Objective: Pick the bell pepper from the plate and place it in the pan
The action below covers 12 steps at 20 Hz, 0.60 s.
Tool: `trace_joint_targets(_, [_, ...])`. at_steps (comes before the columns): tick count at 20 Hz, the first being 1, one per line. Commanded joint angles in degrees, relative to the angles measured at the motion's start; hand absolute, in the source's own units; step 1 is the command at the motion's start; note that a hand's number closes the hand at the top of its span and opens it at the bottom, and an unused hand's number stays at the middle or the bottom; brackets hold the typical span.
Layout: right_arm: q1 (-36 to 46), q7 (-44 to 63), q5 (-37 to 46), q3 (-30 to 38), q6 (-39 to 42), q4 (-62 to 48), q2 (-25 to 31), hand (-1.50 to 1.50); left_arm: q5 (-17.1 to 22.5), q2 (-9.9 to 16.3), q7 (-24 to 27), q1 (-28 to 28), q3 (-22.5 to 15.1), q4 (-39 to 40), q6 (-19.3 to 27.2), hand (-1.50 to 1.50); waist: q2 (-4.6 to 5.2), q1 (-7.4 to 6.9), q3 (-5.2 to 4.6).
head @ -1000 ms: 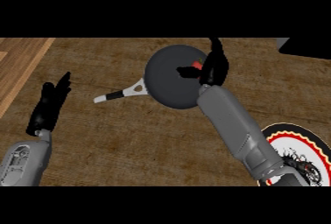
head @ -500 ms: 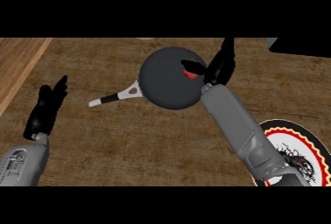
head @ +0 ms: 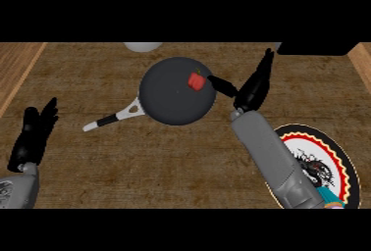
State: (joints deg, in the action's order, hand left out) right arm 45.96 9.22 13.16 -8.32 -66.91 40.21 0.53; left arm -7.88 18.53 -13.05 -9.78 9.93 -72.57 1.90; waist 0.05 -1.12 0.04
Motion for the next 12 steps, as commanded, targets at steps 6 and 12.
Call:
trace_joint_targets(6, [-23.8, 7.7, 5.1, -9.3, 3.4, 30.2, 5.2, -1.50, 0.3, -0.2, -0.4, 4.0, 1.4, -1.9, 0.4, 0.00, -0.86, 3.07, -0.14])
trace_joint_targets(12, [-41.7, 11.5, 7.0, -12.3, 8.9, 51.1, 14.7, -1.50, 1.4, 2.2, 0.6, 2.2, 3.5, -1.0, -1.1, 0.00, -0.43, 2.86, -0.14])
